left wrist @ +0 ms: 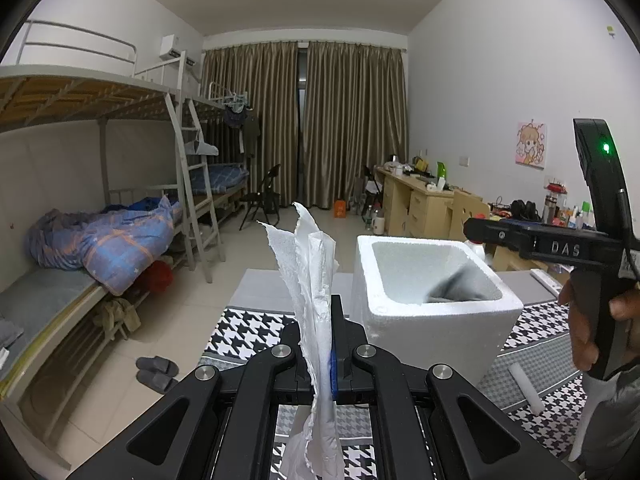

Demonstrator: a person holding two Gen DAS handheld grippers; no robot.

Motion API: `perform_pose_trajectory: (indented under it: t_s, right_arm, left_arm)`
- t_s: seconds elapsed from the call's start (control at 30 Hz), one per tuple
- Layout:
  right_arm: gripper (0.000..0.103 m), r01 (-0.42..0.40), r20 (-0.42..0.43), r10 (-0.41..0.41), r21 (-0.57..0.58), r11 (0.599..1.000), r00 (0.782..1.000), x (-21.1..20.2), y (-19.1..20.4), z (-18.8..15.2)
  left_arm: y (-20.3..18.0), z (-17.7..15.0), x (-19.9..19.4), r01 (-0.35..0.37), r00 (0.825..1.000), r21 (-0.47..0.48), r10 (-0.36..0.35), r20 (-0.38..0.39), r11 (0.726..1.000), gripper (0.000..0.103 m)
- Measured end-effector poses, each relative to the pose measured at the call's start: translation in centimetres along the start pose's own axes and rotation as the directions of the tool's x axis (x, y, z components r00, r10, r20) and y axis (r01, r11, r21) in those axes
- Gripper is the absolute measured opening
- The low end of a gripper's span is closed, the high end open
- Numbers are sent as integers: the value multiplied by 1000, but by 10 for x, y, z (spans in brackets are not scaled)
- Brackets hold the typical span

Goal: Organize soft objects
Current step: 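Lower the grey sock into the foam box and open the right tool, then lower the white tissue into the foam box and open the left tool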

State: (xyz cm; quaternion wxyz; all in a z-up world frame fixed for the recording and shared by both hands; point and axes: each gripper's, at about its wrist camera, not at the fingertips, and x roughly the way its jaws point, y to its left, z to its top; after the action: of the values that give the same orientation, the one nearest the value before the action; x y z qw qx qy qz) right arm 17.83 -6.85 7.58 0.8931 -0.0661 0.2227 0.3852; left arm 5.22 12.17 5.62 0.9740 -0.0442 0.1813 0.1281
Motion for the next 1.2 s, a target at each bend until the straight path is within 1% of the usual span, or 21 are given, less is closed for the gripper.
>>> perform_pose_trajectory:
  t_s: [0.13, 0.37, 0.47, 0.53, 0.6, 0.8, 1.07, 1.2]
  right_arm:
    - [82, -1, 5, 1, -8, 1000, 1000, -5, 0, 0]
    - [84, 30, 17, -30, 0, 1000, 999, -15, -8, -3]
    - [87, 42, 28, -43, 9, 999, 999, -21, -13, -4]
    - [93, 49, 42, -49, 16, 999, 998, -27, -17, -5]
    - [96, 65, 56, -66, 21, 998, 996, -32, -21, -7]
    - [97, 88, 68, -90, 31, 996, 994, -45, -33, -15]
    - [98, 115, 54, -119, 68, 991, 991, -50, -51, -28]
    - [98, 127, 57, -131, 77, 989, 990, -55, -56, -33]
  left_arm:
    - [-3, 1, -1, 9, 1000, 5, -9, 7, 1000, 4]
    - [-10, 7, 0, 41, 999, 12, -41, 16, 999, 4]
    - [-12, 11, 0, 58, 998, 19, -59, 26, 998, 4]
    - [-15, 14, 0, 71, 997, 21, -72, 32, 997, 4]
    - [-17, 16, 1, 92, 995, 22, -93, 33, 996, 4]
    - [-27, 24, 6, 124, 991, 39, -126, 44, 991, 4]
    - [-39, 30, 23, 156, 987, 64, -158, 18, 986, 4]
    - [-46, 35, 26, 166, 986, 77, -167, 19, 983, 4]
